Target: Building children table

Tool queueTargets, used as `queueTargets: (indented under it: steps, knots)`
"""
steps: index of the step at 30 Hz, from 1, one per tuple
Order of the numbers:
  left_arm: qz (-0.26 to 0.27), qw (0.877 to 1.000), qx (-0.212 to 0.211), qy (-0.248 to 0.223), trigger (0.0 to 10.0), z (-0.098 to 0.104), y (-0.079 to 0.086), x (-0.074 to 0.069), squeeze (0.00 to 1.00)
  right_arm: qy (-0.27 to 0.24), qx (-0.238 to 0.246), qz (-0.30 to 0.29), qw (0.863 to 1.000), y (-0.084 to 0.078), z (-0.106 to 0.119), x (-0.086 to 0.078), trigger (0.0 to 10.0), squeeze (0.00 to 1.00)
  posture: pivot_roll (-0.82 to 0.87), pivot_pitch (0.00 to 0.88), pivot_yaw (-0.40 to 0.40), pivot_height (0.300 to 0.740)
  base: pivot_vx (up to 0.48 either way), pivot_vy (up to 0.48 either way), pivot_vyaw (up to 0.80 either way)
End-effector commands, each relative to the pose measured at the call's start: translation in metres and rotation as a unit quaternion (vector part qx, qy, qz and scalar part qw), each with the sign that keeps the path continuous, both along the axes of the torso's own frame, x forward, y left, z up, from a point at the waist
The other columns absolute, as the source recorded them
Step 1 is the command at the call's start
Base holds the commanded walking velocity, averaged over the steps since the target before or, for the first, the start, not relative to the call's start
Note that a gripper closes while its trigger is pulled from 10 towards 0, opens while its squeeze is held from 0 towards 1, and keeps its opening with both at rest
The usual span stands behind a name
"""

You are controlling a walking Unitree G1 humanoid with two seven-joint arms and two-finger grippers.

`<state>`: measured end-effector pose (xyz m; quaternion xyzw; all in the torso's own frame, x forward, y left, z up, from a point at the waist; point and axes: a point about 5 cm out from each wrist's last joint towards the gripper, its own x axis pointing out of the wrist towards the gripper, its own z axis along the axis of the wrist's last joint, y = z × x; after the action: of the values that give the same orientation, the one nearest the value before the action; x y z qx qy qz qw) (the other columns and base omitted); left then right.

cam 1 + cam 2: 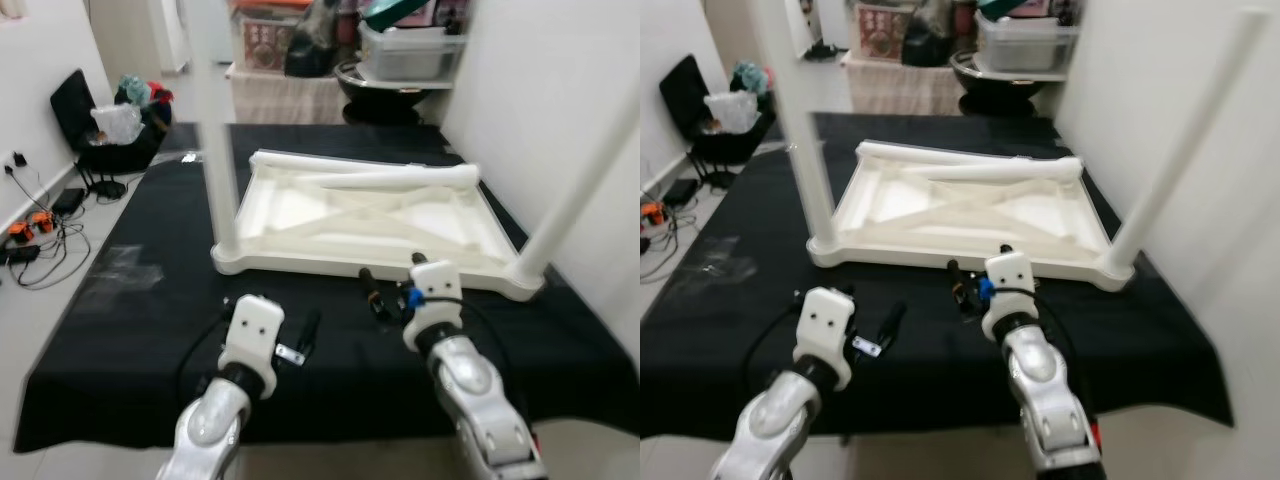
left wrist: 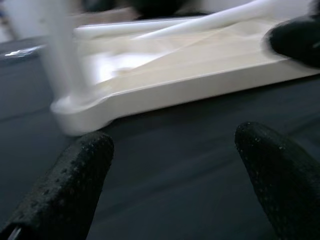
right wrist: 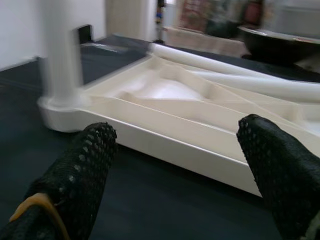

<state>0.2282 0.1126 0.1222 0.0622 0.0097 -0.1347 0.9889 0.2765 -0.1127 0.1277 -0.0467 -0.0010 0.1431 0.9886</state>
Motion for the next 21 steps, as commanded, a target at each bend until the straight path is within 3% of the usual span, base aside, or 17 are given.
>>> queueTargets:
  steps: [1,5,16,21]
  knots:
    - [-0.012,1.000,-0.006,-0.003,10.0,0.003,-0.007,0.000,0.00,0.007,-0.010,-0.016,1.000,-0.010,-0.002,0.001,10.0,0.00,0.06,0.000,-0.085,0.740,0.000,0.480,0.00]
    - [-0.013,1.000,-0.008,-0.005,10.0,0.004,-0.008,0.001,0.00,0.009,-0.010,-0.019,1.000,-0.011,-0.002,0.001,10.0,0.00,0.06,0.000,-0.085,0.740,0.000,0.480,0.00]
    - [0.013,0.999,-0.003,-0.037,10.0,0.023,0.006,0.013,0.00,0.030,-0.016,-0.058,0.998,-0.018,-0.003,0.005,10.0,0.00,0.07,0.014,-0.085,0.740,0.000,0.000,0.00]
    - [0.020,0.998,0.019,-0.057,10.0,0.036,0.019,0.021,0.00,0.031,-0.048,-0.148,0.987,-0.037,0.002,0.014,10.0,0.00,0.07,0.034,-0.081,0.740,0.000,0.000,0.00]
